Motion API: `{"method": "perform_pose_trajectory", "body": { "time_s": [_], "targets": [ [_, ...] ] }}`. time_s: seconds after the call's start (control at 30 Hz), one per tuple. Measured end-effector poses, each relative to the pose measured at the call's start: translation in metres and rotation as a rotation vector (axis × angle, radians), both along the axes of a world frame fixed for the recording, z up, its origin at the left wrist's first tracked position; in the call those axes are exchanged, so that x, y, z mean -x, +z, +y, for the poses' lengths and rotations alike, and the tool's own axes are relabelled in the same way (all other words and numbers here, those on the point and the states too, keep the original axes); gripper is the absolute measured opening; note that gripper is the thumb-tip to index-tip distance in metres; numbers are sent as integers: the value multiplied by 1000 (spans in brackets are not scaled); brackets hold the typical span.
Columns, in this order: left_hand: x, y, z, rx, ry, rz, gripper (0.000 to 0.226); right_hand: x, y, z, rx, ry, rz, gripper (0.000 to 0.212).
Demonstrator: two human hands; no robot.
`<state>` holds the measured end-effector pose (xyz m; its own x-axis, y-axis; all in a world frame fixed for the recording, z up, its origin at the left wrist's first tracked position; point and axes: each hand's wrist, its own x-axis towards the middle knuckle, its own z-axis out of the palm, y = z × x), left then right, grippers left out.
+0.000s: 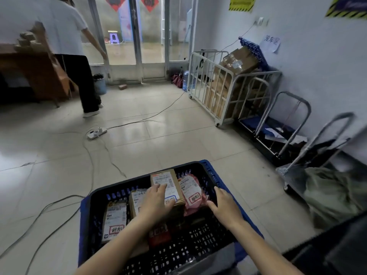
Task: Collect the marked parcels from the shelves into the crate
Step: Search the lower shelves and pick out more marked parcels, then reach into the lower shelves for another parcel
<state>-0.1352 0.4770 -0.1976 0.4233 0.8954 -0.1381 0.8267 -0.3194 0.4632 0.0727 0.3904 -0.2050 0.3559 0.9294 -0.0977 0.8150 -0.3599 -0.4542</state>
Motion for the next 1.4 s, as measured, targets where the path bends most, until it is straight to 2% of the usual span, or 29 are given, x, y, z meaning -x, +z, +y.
{"method": "perform_pose_trajectory", "body": {
  "time_s": [0.13, 0.3, 0.43, 0.67, 1.0, 1.4],
  "targets": [
    [-20, 13, -20, -103, -196, 39, 68, -1, 22, -49, -30, -53, -145, 57],
    [-55, 23, -57, -238, -450, 119, 65, -10, 40, -116, 44, -154, -292, 62],
    [-88, 32, -91, -241, -599, 129, 71, -19, 49, -168, 60, -274, -311, 61],
    [-146, 52, -171, -298, -825, 169, 67, -35, 62, -277, 72, -506, -290, 63],
    [-181, 69, -357, -316, -1117, 136, 63, -10, 68, -495, 115, -854, -253, 70],
    [-163, 76, -601, -368, -1357, 55, 65, 68, 80, -742, 145, -1095, -247, 66]
  ]
}}
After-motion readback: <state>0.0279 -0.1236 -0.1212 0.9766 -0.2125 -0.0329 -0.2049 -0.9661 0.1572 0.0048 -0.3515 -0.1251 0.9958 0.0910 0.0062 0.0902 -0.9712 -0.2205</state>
